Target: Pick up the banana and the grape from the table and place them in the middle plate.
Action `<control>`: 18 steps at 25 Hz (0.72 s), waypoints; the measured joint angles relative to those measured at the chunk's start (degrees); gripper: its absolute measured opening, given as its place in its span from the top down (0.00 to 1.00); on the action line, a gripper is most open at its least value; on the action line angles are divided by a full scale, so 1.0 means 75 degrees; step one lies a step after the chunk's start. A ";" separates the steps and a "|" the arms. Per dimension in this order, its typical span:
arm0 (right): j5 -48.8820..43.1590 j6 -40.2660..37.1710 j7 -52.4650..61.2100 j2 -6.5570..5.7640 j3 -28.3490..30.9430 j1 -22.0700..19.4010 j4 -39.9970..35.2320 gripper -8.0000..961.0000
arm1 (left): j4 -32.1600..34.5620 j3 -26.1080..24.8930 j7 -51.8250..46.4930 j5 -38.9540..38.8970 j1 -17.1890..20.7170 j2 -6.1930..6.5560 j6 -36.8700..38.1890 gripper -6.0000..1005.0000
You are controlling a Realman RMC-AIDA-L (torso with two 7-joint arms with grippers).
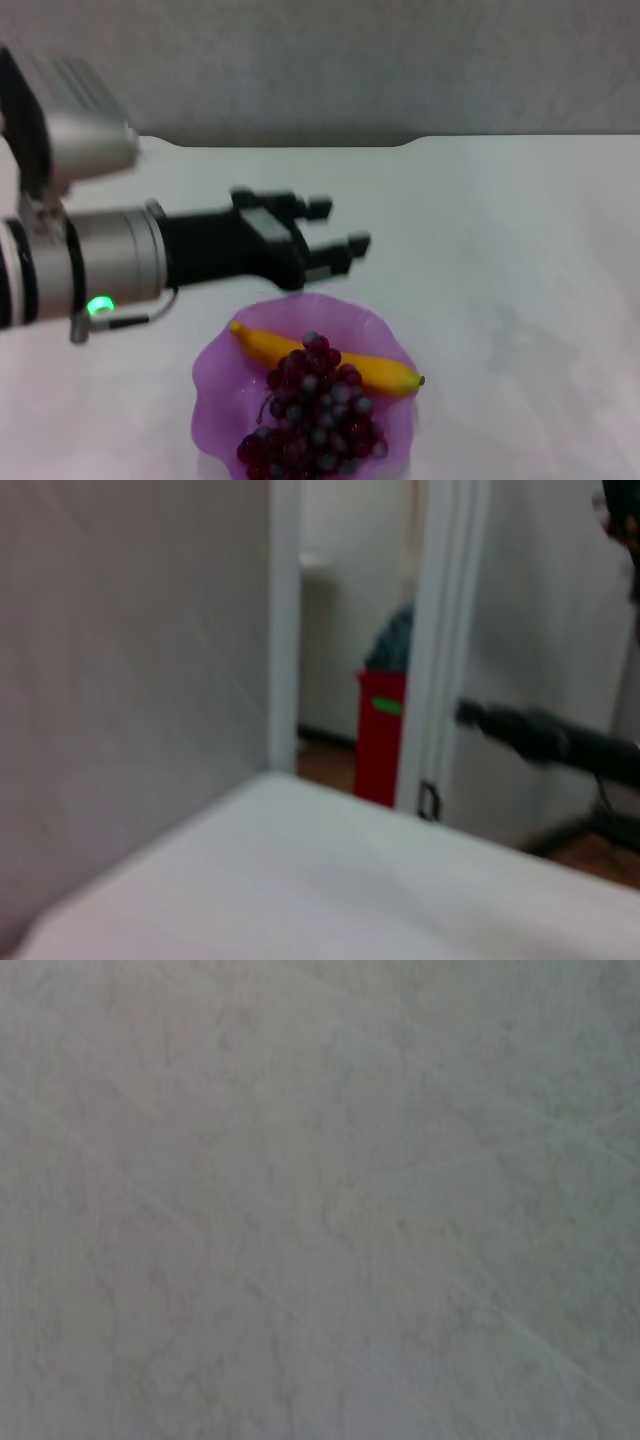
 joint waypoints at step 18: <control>-0.0012 0.0046 -0.0039 0.0011 -0.0085 0.0069 0.0000 0.98 | 0.1889 -0.2230 0.5413 -0.6802 0.0934 -0.0086 0.0776 0.71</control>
